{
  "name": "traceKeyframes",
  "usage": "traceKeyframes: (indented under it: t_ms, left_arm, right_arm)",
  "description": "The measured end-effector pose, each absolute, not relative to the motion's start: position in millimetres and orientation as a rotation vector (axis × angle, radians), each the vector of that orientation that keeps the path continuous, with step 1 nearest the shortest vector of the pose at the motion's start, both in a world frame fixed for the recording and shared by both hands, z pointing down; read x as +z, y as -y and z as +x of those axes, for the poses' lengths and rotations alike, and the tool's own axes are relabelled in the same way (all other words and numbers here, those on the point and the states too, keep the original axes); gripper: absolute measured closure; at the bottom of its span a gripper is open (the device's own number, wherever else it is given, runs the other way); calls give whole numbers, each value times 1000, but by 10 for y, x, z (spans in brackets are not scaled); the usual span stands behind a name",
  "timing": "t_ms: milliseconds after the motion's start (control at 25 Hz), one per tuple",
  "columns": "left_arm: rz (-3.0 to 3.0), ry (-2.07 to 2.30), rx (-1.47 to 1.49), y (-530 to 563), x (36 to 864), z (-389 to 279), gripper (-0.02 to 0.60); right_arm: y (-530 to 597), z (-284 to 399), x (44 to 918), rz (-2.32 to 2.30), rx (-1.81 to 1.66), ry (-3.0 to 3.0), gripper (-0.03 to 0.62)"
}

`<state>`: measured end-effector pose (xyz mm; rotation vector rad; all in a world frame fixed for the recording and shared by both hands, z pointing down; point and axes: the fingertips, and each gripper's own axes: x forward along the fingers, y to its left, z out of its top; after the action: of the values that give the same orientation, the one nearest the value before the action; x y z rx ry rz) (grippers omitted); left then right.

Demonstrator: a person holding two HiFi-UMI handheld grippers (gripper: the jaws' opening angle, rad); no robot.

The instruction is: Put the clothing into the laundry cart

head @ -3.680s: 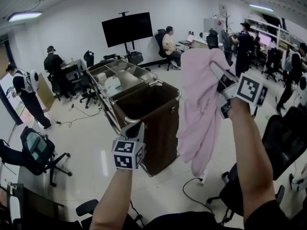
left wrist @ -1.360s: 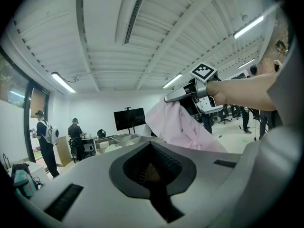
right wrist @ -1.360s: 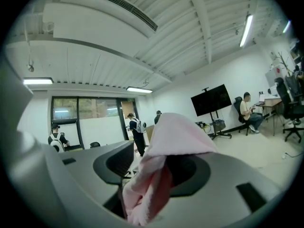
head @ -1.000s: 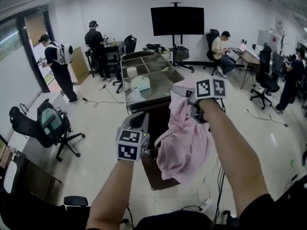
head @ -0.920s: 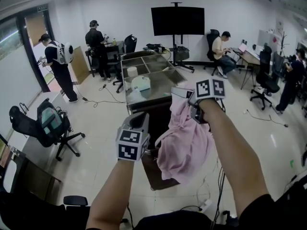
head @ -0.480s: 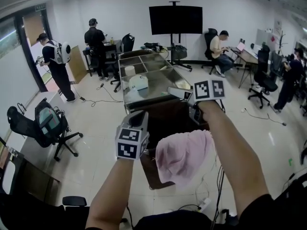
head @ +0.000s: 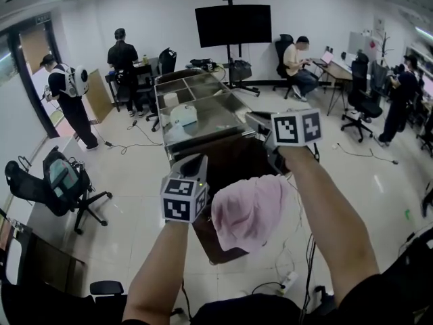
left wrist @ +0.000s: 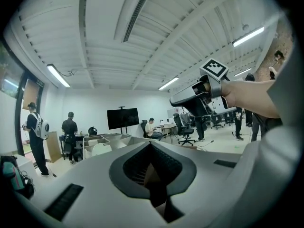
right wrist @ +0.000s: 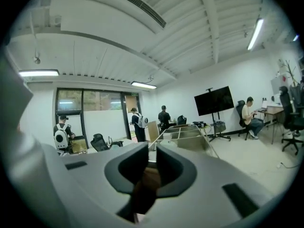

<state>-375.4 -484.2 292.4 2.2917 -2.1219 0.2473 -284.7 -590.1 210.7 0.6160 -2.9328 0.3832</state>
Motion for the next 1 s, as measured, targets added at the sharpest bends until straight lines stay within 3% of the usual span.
traceKeyframes:
  t_ms: [40,80,480,1000]
  left_arm:
    - [2294,2113,244,4833,2937,-3731,581]
    - [2297,2106,243,4820,2950,-3711,581]
    - [2358,2011,266,4538,3050,-3559,581]
    - [2467,1854,280,4079,3242,-3472,581]
  right_arm:
    - [5871,-2797,2088,627,373,2944,578]
    - [5836,-2755,2080,633,369,2953,592]
    - [5442,-2525,2302,726,269,2911,591]
    - [4856,-2006,2733,1002,398,2836,592]
